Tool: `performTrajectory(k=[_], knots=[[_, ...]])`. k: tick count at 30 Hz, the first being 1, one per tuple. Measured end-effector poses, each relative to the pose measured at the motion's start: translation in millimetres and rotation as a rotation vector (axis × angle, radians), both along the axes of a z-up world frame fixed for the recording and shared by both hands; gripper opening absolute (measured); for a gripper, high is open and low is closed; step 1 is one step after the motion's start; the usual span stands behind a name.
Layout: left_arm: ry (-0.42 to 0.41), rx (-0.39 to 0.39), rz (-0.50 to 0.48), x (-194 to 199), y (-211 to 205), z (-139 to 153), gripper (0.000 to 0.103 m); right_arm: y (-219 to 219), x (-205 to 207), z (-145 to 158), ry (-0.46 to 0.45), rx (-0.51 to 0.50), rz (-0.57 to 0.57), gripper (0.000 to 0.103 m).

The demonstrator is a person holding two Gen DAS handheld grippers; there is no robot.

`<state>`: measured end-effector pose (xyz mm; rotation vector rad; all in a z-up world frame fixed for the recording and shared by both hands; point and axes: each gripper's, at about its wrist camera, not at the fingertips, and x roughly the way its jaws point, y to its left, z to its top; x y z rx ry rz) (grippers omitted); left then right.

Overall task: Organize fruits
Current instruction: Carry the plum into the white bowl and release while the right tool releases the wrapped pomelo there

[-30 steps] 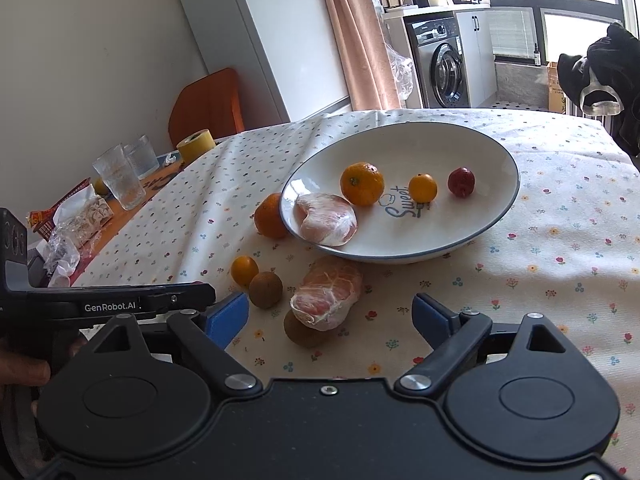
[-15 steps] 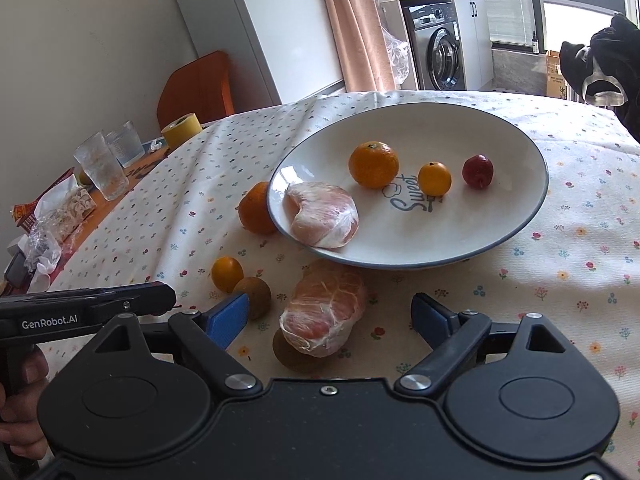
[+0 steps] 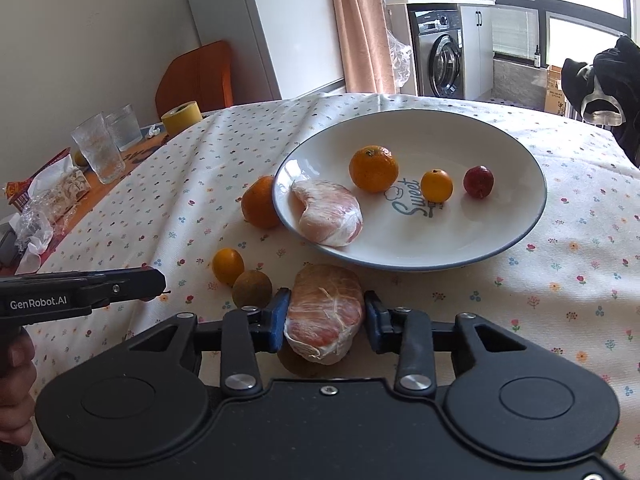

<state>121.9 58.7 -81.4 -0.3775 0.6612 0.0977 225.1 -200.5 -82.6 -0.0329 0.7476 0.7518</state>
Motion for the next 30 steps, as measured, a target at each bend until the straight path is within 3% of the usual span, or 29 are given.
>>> performTrajectory(k=[30], knots=[[-0.054, 0.038, -0.049, 4.2, -33.2, 26.7, 0.023, -32.2, -18.9, 33.1, -0.073, 0.105, 0.020, 0.036]])
